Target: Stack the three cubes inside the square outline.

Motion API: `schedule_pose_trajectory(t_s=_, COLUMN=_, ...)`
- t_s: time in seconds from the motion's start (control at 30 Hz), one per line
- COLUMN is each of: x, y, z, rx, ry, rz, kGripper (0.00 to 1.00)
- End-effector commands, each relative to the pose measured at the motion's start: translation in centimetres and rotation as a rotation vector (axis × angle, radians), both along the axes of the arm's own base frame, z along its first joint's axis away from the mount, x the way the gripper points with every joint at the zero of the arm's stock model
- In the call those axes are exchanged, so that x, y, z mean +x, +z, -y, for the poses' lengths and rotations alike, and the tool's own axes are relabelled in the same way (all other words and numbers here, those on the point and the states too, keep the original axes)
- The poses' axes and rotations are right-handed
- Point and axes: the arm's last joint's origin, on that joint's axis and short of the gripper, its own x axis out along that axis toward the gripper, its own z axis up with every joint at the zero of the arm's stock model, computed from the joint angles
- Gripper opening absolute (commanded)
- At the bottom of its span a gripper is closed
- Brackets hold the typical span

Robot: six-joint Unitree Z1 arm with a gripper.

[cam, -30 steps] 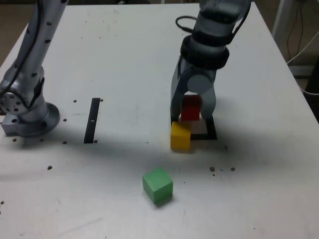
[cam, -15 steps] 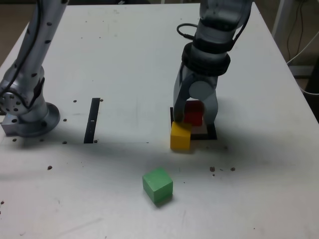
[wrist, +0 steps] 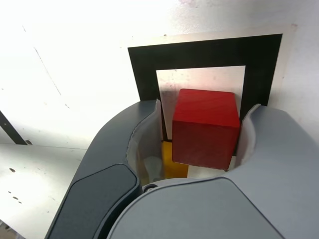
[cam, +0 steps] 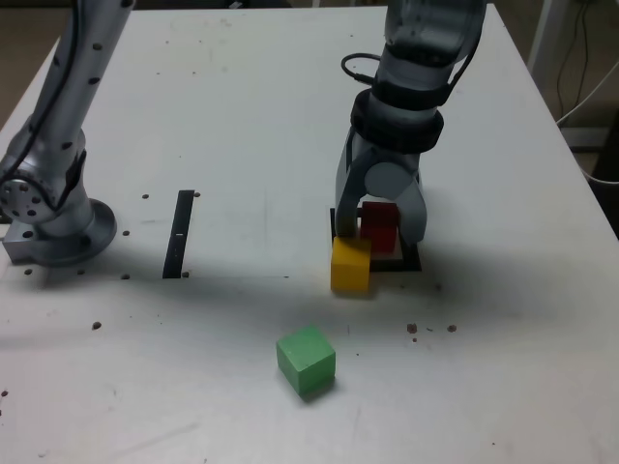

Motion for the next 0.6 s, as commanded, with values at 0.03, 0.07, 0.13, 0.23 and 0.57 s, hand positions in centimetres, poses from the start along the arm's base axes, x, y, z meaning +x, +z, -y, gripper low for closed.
schedule_pose_trajectory(t_s=0.03, x=0.0, y=-0.3, z=-0.1, rx=-0.004, ry=0.002, rz=-0.007, kGripper=0.94)
schedule_pose_trajectory(t_s=0.07, x=-0.1, y=-0.3, z=-0.1, rx=-0.004, ry=0.002, rz=-0.008, kGripper=0.94)
schedule_pose_trajectory(t_s=0.13, x=-0.2, y=-0.3, z=-0.1, rx=-0.005, ry=0.002, rz=-0.009, kGripper=0.95)
schedule_pose_trajectory(t_s=0.23, x=-0.4, y=-0.1, z=-0.1, rx=-0.004, ry=0.002, rz=-0.006, kGripper=0.97)
schedule_pose_trajectory(t_s=0.57, x=-2.4, y=2.8, z=-0.1, rx=0.043, ry=0.014, rz=0.028, kGripper=0.99)
